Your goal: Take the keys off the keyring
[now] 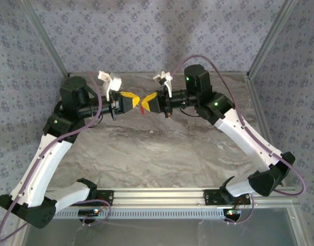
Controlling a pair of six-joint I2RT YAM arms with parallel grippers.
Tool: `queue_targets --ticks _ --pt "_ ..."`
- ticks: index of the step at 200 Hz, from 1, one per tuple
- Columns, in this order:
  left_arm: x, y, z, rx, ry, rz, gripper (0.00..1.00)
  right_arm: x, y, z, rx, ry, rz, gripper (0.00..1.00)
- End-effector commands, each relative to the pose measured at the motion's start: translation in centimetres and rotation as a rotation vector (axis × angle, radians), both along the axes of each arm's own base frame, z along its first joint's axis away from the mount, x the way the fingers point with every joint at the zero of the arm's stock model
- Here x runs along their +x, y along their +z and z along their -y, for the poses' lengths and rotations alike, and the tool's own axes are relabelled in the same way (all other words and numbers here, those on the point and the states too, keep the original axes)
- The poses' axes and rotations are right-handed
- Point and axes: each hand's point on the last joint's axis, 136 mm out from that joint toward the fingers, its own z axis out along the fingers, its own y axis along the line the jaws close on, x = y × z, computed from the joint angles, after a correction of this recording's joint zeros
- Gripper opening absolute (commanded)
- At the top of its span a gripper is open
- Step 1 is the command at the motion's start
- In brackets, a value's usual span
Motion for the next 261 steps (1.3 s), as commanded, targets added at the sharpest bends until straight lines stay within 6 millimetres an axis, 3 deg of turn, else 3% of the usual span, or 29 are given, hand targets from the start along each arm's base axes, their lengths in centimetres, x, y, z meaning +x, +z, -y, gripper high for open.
queue_targets --ticks 1,55,132,173,198,205,261 --pt "-0.7 0.7 0.1 -0.025 -0.015 0.004 0.00 0.3 1.2 0.5 0.024 -0.013 0.029 0.12" --pt "-0.4 0.3 0.0 -0.027 0.012 -0.012 0.00 0.3 1.5 1.7 0.036 -0.058 0.073 0.34" --pt "0.3 0.4 -0.5 -0.034 0.076 -0.027 0.00 0.6 1.3 2.4 0.033 -0.160 0.138 0.37" --pt "1.6 0.1 -1.2 -0.021 0.168 -0.056 0.00 1.2 -0.6 2.6 -0.039 -0.350 0.295 0.40" --pt "2.1 0.2 -1.8 -0.043 0.222 -0.064 0.00 1.0 -1.2 2.5 0.030 -0.433 0.349 0.38" --pt "2.2 0.2 -2.0 -0.049 0.239 -0.067 0.00 1.0 -2.6 2.4 0.032 -0.439 0.333 0.38" --pt "2.3 0.6 -2.9 -0.066 0.302 -0.082 0.00 -0.3 -2.0 0.8 0.125 -0.537 0.534 0.45"
